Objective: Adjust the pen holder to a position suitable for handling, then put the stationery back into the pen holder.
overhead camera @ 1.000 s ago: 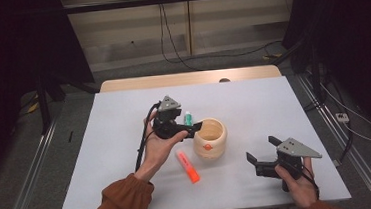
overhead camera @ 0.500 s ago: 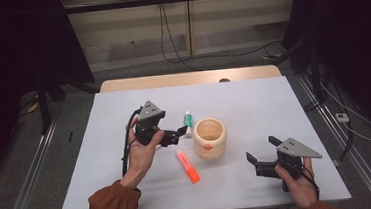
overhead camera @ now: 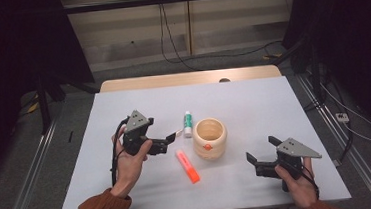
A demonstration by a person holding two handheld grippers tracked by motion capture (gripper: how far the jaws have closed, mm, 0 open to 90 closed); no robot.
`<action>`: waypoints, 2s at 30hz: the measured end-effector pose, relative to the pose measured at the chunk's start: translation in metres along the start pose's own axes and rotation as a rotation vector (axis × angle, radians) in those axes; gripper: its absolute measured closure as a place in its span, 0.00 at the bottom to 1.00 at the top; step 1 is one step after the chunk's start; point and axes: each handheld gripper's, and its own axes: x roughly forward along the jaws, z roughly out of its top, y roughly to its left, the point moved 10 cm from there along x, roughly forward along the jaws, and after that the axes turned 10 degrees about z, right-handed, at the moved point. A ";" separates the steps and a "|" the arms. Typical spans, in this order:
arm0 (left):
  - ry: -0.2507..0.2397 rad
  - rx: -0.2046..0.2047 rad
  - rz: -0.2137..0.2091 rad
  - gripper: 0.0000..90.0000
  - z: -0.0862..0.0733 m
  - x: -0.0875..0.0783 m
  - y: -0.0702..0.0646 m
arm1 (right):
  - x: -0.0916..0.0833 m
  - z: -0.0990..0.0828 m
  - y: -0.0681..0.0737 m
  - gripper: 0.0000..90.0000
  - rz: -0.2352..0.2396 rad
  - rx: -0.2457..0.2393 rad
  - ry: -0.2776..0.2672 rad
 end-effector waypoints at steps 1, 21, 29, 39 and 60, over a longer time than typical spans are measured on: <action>0.000 -0.005 -0.005 0.06 -0.002 -0.001 0.001 | 0.000 0.000 0.000 0.04 0.000 0.000 0.000; -0.006 -0.050 0.023 0.06 -0.039 -0.024 0.030 | 0.003 0.000 -0.002 0.04 -0.008 0.015 0.001; -0.012 -0.062 0.014 0.07 -0.048 -0.026 0.038 | 0.000 0.000 0.000 0.04 -0.003 0.003 -0.001; 0.024 -0.118 0.014 0.09 -0.056 -0.026 0.055 | 0.000 0.001 0.000 0.04 0.000 0.003 -0.003; 0.223 -0.030 -0.042 0.13 -0.056 0.013 0.057 | 0.003 0.000 0.000 0.04 0.003 0.003 0.005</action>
